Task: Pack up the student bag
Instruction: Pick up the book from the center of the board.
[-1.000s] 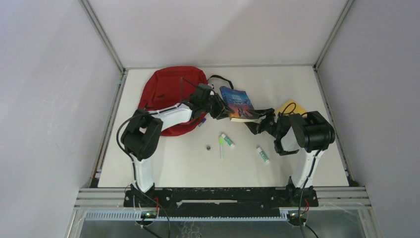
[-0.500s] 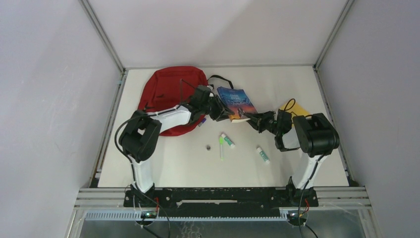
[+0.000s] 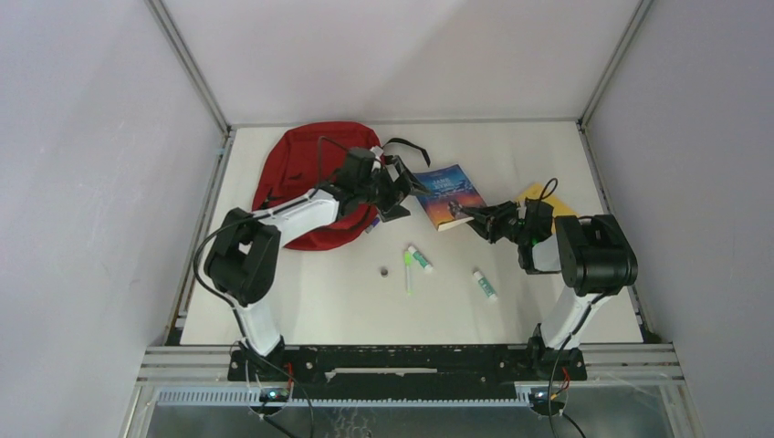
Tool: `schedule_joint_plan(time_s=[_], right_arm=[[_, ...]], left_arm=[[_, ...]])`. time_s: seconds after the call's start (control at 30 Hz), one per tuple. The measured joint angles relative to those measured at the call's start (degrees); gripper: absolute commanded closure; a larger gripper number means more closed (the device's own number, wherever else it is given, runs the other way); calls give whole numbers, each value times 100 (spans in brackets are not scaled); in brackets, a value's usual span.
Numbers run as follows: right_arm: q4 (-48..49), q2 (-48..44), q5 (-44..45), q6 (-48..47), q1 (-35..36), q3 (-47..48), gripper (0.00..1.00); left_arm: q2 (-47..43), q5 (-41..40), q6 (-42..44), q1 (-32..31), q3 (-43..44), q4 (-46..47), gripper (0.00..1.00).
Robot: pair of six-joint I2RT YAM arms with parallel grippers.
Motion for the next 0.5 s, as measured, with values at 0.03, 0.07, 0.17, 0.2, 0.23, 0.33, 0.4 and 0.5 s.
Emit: schedule_joint_plan(time_s=[0.03, 0.07, 0.17, 0.2, 0.23, 0.33, 0.4, 0.5], right_arm=[[9, 0, -39, 17, 0, 7, 100], [15, 0, -83, 39, 0, 7, 100], [22, 0, -190, 87, 0, 7, 100], [28, 0, -232, 107, 0, 7, 100], [39, 0, -273, 125, 0, 7, 100], [66, -2, -380, 144, 0, 7, 100], [61, -13, -442, 144, 0, 7, 100], [63, -37, -551, 142, 0, 13, 100]], left_arm=[[13, 31, 2, 31, 0, 20, 0], [35, 68, -2, 50, 0, 52, 0], [192, 173, -50, 50, 0, 240, 0], [299, 236, -83, 50, 0, 328, 0], [380, 254, -96, 50, 7, 363, 0], [721, 293, -127, 50, 31, 393, 0], [940, 280, -136, 63, 94, 356, 0], [1088, 216, -136, 136, 103, 321, 11]])
